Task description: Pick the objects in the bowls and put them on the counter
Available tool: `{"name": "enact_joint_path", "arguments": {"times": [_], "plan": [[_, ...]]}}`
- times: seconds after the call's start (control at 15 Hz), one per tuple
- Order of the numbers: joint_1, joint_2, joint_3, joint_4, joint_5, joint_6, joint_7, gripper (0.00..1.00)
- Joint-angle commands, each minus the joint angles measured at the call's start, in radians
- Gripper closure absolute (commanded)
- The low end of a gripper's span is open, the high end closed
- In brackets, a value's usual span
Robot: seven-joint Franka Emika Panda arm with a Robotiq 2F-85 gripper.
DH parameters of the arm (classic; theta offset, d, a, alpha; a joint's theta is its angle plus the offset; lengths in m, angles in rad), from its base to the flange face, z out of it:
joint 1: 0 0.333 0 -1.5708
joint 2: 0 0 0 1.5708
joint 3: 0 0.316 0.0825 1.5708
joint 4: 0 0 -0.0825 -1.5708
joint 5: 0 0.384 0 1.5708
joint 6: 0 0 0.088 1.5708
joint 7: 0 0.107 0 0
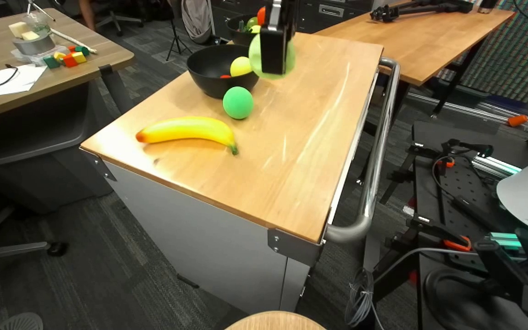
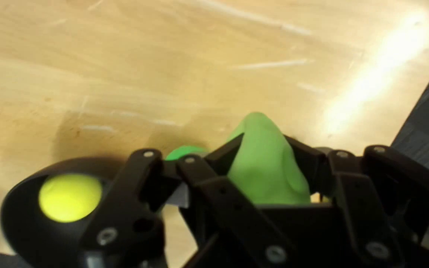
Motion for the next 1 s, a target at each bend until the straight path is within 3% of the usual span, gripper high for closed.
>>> {"name": "enact_joint_path", "arguments": {"times": [0.0,0.13,0.33,0.4,0.47,0.6,0.73,0.93], "plan": [[0.031,-0.040,0.050,-0.107,0.101,0.017,-0.005,0.86],[0.041,-0.017,0.066,-0.128,0.144,0.029,-0.011,0.86],[0.039,0.017,0.077,-0.164,0.121,0.106,0.015,0.84],[0.039,0.029,0.076,-0.168,0.134,0.124,0.003,0.77],[0.039,0.037,0.075,-0.173,0.133,0.141,-0.001,0.59],[0.038,0.043,0.071,-0.173,0.137,0.166,-0.010,0.49],[0.031,0.029,0.064,-0.161,0.140,0.166,-0.024,0.33],[0.016,-0.015,0.049,-0.115,0.128,0.102,-0.032,0.10]]}}
